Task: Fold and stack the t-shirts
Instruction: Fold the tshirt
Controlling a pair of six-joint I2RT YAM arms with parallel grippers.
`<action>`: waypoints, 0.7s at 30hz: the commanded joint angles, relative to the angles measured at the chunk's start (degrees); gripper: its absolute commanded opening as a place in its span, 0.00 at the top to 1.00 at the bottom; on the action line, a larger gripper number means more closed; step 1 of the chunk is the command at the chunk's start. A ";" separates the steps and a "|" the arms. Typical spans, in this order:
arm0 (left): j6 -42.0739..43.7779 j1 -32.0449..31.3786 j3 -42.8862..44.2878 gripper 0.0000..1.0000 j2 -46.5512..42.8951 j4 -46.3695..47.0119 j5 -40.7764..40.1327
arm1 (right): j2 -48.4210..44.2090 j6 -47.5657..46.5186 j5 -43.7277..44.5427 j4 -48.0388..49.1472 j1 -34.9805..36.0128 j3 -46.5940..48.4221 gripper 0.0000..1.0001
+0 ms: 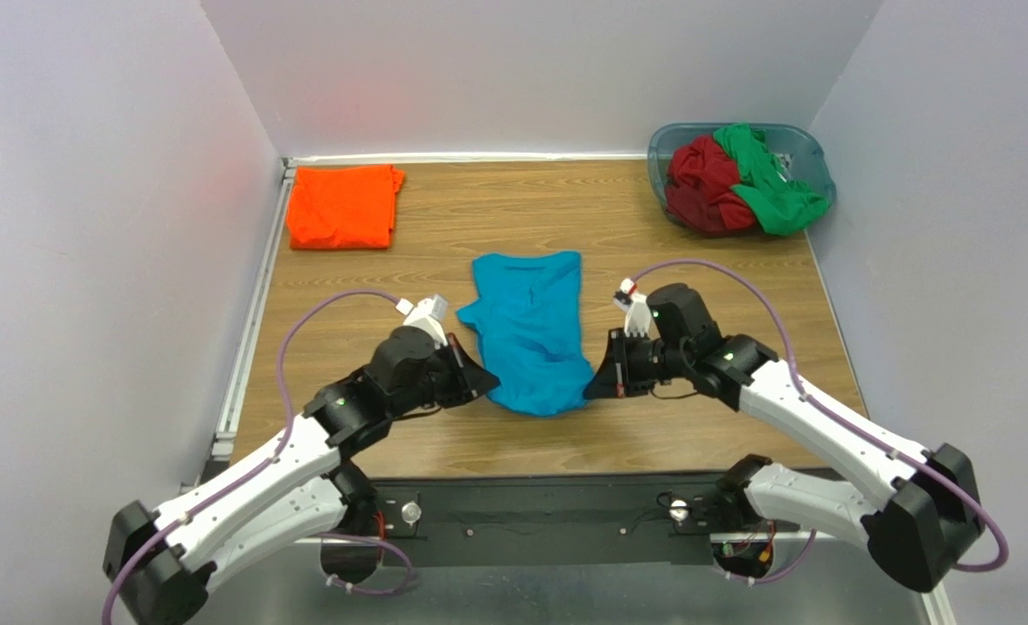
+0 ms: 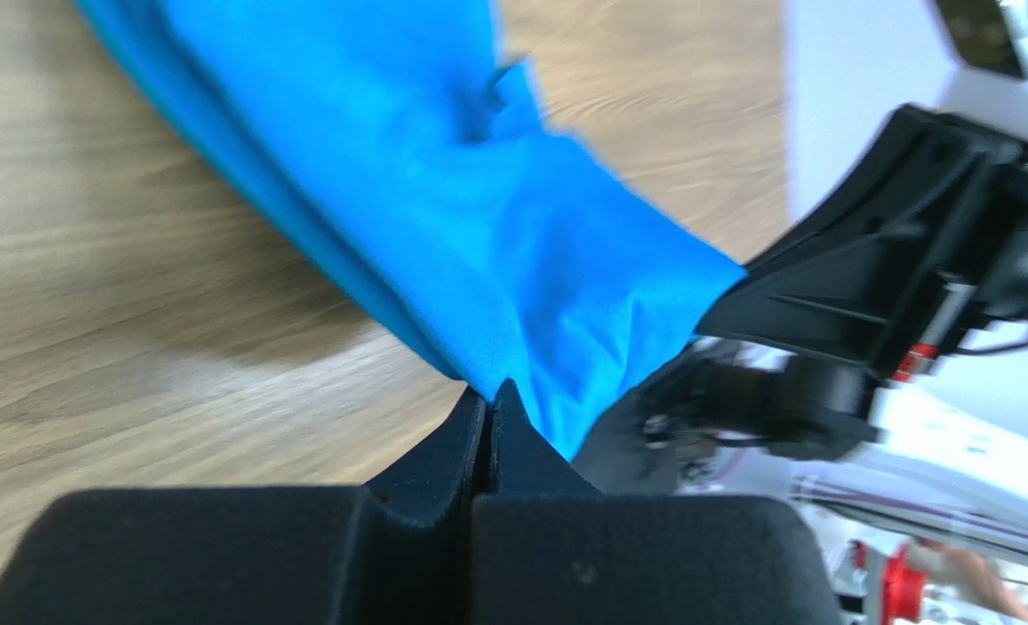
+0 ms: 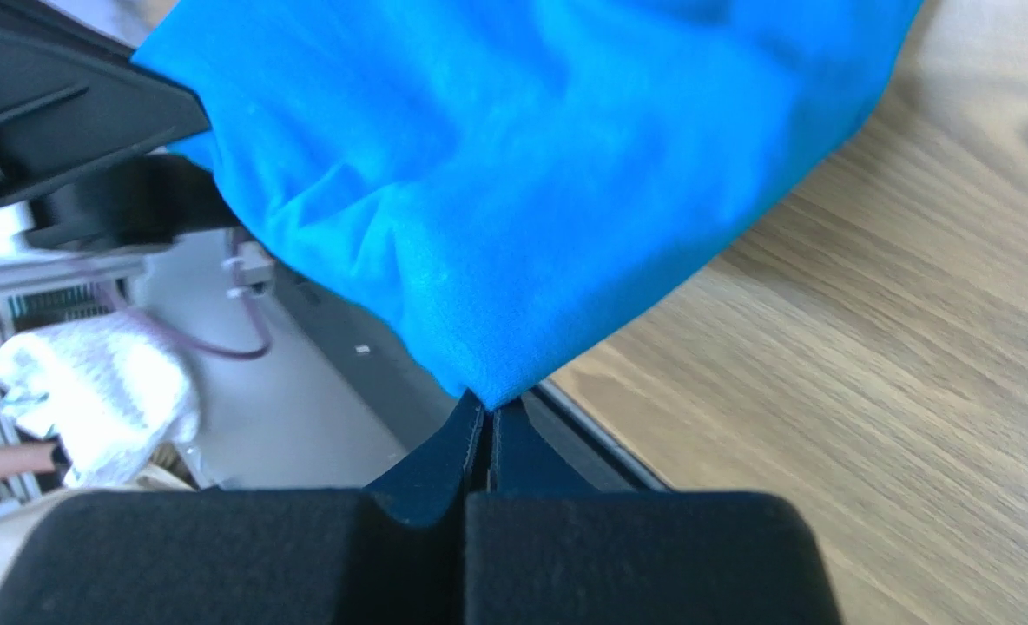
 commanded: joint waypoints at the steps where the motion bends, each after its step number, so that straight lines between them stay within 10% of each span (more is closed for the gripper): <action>1: -0.62 -0.31 3.96 1.00 -5.62 -7.41 -2.67 | -3.53 -2.65 -2.82 -7.28 -0.19 6.78 0.99; 21: -2.82 4.95 9.07 1.00 1.67 -6.55 -19.64 | 10.87 -3.18 10.36 -3.95 -0.28 18.65 0.99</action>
